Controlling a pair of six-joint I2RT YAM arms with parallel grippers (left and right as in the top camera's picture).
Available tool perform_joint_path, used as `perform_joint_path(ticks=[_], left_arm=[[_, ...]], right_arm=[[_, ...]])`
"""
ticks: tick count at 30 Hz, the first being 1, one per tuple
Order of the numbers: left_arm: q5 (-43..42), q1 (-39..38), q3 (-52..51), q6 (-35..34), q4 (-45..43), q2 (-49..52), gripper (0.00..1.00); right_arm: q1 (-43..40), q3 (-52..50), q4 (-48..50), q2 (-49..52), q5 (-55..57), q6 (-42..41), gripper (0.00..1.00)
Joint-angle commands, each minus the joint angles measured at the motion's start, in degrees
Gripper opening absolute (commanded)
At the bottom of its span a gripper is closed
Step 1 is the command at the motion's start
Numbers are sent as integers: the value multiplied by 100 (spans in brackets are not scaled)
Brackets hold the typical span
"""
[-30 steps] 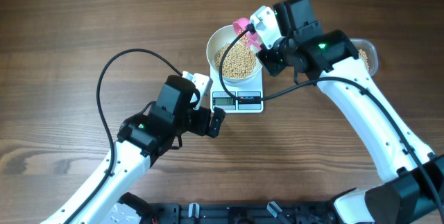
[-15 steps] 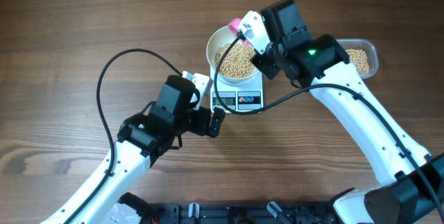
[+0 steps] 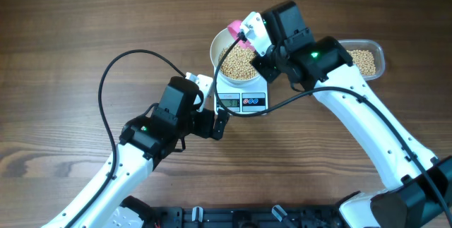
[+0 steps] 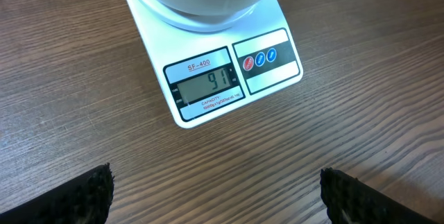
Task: Scoop item into bowl and weigh 150g on scale
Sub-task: 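Tip the pink scoop to pour soybeans into the bowl, then move the empty scoop back right to the soybean tub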
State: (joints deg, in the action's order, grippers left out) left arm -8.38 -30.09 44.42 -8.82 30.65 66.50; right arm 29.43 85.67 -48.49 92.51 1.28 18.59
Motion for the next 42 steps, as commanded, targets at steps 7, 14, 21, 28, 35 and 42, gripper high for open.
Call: perform_joint_path(ticks=[7, 14, 21, 28, 35, 42], left_arm=[[33, -35, 122, 70, 0, 31, 100], [33, -35, 122, 70, 0, 31, 100], [33, -35, 122, 72, 0, 31, 100], [33, -35, 122, 70, 0, 31, 100], [33, -35, 122, 70, 0, 31, 100], [33, -35, 122, 72, 0, 31, 100]], right_arm=[[-723, 146, -44, -302, -1502, -981, 4], [-2144, 144, -114, -662, -1965, -1272, 4], [-3504, 131, -726, -721, -1961, -1257, 4], [-4035, 120, -1554, -721, -1768, -1266, 4], [-4033, -144, -1600, -682, -153, -1762, 4], [-4033, -291, -1504, -363, -13, -1731, 4]])
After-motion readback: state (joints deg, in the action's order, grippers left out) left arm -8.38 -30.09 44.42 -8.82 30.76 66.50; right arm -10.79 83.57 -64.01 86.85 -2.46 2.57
